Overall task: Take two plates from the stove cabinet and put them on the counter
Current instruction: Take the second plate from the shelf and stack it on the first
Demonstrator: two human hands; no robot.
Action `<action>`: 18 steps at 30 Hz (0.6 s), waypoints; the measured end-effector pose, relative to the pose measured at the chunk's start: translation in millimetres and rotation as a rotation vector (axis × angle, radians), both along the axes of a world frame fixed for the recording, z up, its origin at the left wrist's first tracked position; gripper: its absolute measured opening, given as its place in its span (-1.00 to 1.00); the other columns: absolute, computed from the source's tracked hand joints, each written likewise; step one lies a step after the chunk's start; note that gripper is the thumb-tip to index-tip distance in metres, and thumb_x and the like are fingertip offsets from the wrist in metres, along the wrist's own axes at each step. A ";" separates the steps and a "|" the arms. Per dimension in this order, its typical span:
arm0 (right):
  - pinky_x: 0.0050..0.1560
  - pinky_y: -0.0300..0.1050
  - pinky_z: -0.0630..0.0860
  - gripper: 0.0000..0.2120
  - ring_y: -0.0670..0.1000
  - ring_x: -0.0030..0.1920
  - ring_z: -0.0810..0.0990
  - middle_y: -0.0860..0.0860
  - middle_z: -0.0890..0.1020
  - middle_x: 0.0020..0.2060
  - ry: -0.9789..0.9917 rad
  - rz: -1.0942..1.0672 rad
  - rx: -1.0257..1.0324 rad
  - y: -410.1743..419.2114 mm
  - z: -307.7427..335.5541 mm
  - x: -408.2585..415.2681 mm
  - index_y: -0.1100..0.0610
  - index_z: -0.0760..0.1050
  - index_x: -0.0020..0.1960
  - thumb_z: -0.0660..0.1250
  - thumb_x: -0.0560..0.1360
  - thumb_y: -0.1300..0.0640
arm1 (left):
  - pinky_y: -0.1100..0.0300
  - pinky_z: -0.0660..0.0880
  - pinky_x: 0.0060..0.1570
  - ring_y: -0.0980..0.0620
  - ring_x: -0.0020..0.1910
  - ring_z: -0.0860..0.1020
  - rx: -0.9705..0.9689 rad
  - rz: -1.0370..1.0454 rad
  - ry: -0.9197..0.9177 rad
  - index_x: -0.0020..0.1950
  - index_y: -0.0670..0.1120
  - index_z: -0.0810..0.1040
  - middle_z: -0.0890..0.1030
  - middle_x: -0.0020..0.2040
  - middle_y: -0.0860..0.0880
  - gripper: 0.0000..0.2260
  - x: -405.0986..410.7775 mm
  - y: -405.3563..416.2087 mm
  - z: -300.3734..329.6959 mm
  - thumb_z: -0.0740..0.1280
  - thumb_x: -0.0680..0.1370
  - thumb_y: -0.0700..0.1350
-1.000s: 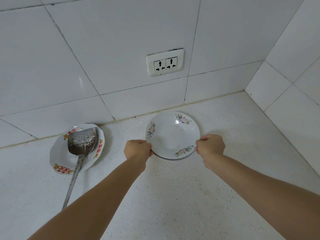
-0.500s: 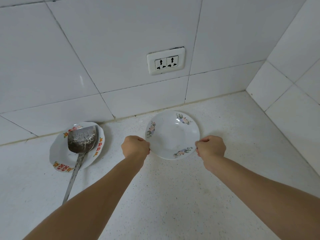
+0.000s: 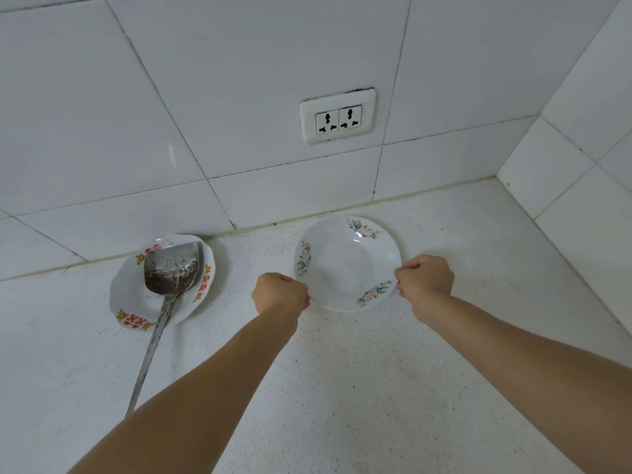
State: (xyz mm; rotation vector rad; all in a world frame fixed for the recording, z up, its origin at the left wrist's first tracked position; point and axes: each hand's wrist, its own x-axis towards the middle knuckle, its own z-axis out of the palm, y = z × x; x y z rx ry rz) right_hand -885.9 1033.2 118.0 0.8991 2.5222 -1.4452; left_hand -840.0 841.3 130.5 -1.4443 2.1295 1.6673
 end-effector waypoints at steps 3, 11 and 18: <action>-0.21 0.06 0.67 -0.92 0.19 -0.25 0.68 0.19 0.67 -0.28 0.004 0.034 0.023 1.1 -0.5 -0.2 0.25 0.59 -0.24 0.38 0.42 0.36 | 0.04 0.67 -0.23 -0.10 -0.32 0.67 -0.044 -0.059 -0.017 -0.19 -0.22 0.58 0.63 -0.27 -0.15 -0.93 0.1 -0.2 0.7 0.41 0.47 -0.34; -0.19 0.11 0.66 -0.82 0.23 -0.24 0.68 0.24 0.68 -0.26 0.028 0.195 0.151 8.5 14.6 2.9 0.32 0.59 -0.15 0.37 0.46 0.19 | 0.15 0.57 -0.41 -0.04 -0.33 0.61 -0.371 -0.405 -0.013 -0.12 -0.18 0.58 0.62 -0.25 -0.09 -0.92 0.5 -9.6 11.9 0.40 0.44 -0.19; -0.01 0.11 0.62 -0.70 0.21 -0.03 0.65 0.20 0.68 -0.04 0.053 0.494 0.351 15.4 47.2 4.6 0.30 0.59 0.03 0.35 0.48 0.06 | 0.21 0.45 -0.35 -0.01 -0.18 0.58 -0.612 -0.686 -0.023 0.10 -0.04 0.61 0.61 -0.09 0.00 -0.77 -1.1 -5.4 40.0 0.35 0.48 -0.03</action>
